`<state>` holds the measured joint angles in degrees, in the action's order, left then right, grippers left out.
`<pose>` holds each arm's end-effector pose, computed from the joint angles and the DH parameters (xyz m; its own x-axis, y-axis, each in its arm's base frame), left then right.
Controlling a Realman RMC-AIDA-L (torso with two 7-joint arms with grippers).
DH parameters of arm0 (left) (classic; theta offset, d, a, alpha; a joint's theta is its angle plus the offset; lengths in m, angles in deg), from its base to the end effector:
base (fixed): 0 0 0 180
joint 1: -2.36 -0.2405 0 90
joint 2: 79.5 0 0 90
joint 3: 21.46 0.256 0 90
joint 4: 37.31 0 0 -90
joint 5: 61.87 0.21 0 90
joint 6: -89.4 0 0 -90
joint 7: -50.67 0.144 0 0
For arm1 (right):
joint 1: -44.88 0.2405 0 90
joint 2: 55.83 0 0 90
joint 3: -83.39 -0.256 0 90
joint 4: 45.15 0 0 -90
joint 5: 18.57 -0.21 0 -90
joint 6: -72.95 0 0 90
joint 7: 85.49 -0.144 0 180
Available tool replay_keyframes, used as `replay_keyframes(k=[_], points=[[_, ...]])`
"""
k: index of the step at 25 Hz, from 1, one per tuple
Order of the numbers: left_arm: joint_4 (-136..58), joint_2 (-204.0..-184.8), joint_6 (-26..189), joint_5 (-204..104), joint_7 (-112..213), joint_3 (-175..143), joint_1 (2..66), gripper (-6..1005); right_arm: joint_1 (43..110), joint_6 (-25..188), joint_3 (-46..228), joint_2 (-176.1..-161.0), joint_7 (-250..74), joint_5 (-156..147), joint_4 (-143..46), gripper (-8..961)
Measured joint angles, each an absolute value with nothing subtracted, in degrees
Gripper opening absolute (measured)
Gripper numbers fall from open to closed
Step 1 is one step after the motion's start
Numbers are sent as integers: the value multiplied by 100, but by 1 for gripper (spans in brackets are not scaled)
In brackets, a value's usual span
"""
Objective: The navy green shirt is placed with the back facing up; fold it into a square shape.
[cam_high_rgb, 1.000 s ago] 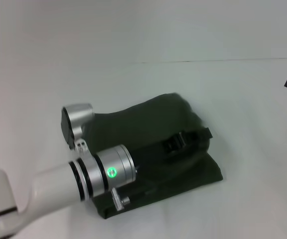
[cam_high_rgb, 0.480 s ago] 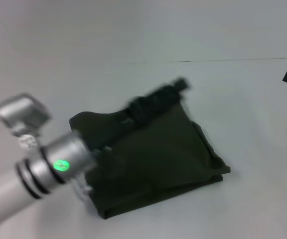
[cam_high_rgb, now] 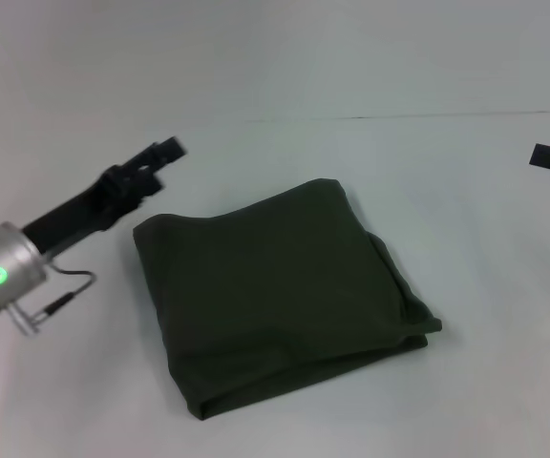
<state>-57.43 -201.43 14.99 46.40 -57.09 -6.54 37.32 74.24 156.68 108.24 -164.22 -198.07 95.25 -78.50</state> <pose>-0.2754 0.3619 -0.0184 -0.0869 0.6271 0.7741 0.9068 -0.2720 0.3221 0.3239 0.3551 0.1033 0.2752 -0.6417 -0.7159 -0.9245 -0.3808 -0.0140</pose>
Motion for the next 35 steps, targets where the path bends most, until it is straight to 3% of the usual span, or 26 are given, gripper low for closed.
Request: replay_keyframes(k=[3, 8, 35], points=[[-5870, -20015, 1761, 4641, -5714, -452, 3615, 952, 7426, 15527, 10808, -16447, -19812, 9525, -7831, 923], [-6127, -19922, 1859, 4645, -5719, -54, 3406, 956, 7436, 15357, 10808, -16480, -19816, 9523, -7796, 923], [-6382, -20166, 3246, 4650, -5714, 1471, 3417, 927, 7411, 15266, 10800, -16558, -19877, 9516, -7776, 921]])
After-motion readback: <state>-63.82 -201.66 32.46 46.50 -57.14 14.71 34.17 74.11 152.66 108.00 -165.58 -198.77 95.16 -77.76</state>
